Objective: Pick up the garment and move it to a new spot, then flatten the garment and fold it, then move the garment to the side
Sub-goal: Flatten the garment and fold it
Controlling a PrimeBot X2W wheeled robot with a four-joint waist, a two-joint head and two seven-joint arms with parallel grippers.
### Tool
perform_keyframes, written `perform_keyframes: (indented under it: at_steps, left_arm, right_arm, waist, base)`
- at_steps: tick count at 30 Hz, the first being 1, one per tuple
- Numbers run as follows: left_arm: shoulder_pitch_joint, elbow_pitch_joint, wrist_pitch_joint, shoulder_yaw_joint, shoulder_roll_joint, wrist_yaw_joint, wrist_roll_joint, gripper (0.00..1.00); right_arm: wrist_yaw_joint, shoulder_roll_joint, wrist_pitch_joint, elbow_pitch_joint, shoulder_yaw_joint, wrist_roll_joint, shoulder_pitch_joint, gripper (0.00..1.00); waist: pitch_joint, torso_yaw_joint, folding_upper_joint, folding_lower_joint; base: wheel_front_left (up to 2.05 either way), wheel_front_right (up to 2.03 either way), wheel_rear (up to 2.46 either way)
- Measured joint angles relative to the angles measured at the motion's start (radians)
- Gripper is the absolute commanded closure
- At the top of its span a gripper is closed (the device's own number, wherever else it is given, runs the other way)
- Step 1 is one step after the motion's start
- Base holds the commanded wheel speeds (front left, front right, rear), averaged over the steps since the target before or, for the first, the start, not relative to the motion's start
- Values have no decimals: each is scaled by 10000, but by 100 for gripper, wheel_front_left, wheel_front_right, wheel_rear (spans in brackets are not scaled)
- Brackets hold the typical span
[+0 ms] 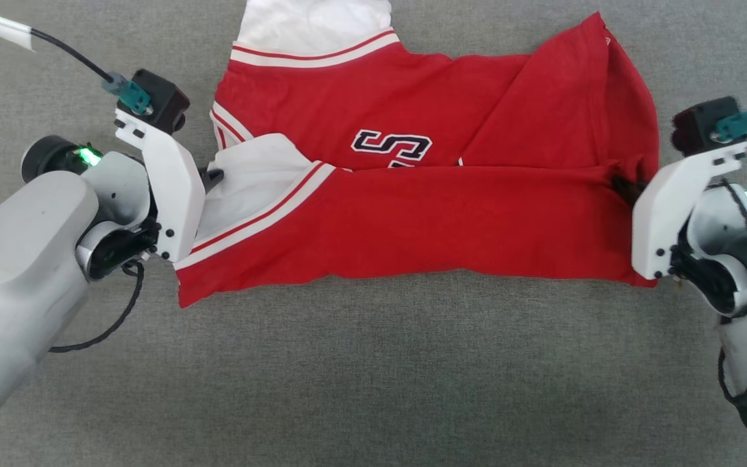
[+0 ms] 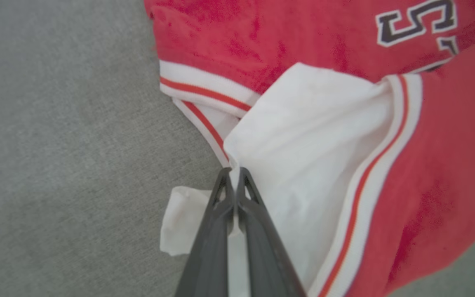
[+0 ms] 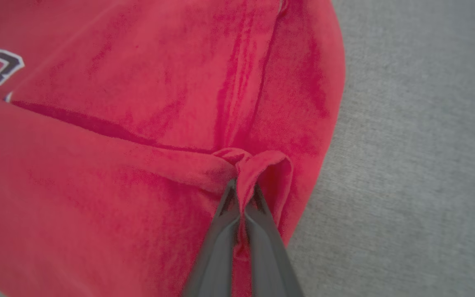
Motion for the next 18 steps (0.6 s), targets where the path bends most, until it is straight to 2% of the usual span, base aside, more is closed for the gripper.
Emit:
perform_keyframes:
  at_steps: [3,4,5,6,7,8,9,13,18]
  left_arm:
    - [-53,702,276,-107,-309,-15,-399,100]
    - [-102,907,341,-125,-387,-42,-491,90]
    - [-157,1068,387,-125,-449,-46,-575,74]
    - [-192,1239,420,-111,-518,-48,-669,50]
    - [-218,1350,497,-125,-564,-48,-790,10]
    - [-248,1421,573,-117,-577,-54,-940,0]
    - [-307,1476,602,-123,-575,-61,-1005,0]
    - [-570,1371,483,-105,-376,-59,-1045,0]
    - [-577,851,499,-88,153,-38,-1116,0]
  right_arm:
    - [0,-50,-61,472,435,178,-314,100]
    - [0,-92,-61,629,523,222,-446,97]
    - [0,-98,-61,777,525,290,-543,80]
    - [0,-102,-63,894,577,314,-625,62]
    - [0,-117,-65,965,654,362,-694,45]
    - [0,-130,-82,1018,692,387,-745,4]
    - [0,-138,-88,1076,685,426,-785,0]
    - [0,-249,-376,1003,468,458,-807,0]
    - [0,-165,-1070,276,-230,349,-489,0]
  waist:
    - [53,-45,0,1]
    - [62,-54,0,0]
    - [67,-61,0,0]
    - [65,-67,0,1]
    - [58,-72,0,0]
    - [45,-76,0,0]
    - [28,-79,0,0]
    - [-71,-52,0,0]
    - [-265,13,0,0]
  base:
    - [0,0,0]
    - [0,0,0]
    - [0,0,0]
    - [0,0,0]
    - [0,0,0]
    - [0,0,0]
    - [0,0,0]
    - [0,0,0]
    - [0,0,0]
